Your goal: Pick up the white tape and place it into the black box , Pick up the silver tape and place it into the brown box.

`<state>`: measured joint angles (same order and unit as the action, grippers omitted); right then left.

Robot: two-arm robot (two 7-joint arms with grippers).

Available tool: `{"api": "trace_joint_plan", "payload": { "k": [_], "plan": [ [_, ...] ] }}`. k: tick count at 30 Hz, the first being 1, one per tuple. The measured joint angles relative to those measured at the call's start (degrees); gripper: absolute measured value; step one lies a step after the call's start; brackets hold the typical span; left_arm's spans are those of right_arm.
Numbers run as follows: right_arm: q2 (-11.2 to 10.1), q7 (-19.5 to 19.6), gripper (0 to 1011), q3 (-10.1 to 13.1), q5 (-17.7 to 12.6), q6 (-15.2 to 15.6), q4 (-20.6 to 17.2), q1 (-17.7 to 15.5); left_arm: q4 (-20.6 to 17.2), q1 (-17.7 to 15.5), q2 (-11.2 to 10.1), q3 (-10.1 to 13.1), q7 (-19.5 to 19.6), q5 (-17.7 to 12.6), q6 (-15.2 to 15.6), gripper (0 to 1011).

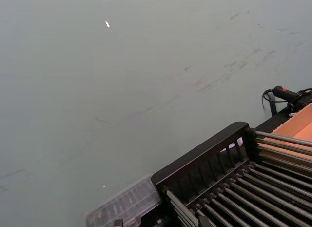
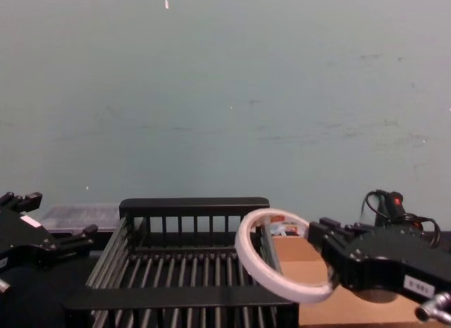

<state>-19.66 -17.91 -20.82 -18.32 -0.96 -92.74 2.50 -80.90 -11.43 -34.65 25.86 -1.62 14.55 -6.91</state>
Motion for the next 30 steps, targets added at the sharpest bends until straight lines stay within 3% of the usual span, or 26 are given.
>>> {"api": "trace_joint_plan", "payload": {
  "k": [18, 30],
  "plan": [
    [5.23, -0.13, 92, -0.92, 3.53, 0.62, 6.94, 7.0, 0.0, 0.0, 0.0, 0.0, 0.0, 0.0, 0.0, 1001],
    [9.13, 0.26, 92, -1.78, 5.39, 0.14, 14.72, 12.35, 0.0, 0.0, 0.0, 0.0, 0.0, 0.0, 0.0, 1001]
  ]
}}
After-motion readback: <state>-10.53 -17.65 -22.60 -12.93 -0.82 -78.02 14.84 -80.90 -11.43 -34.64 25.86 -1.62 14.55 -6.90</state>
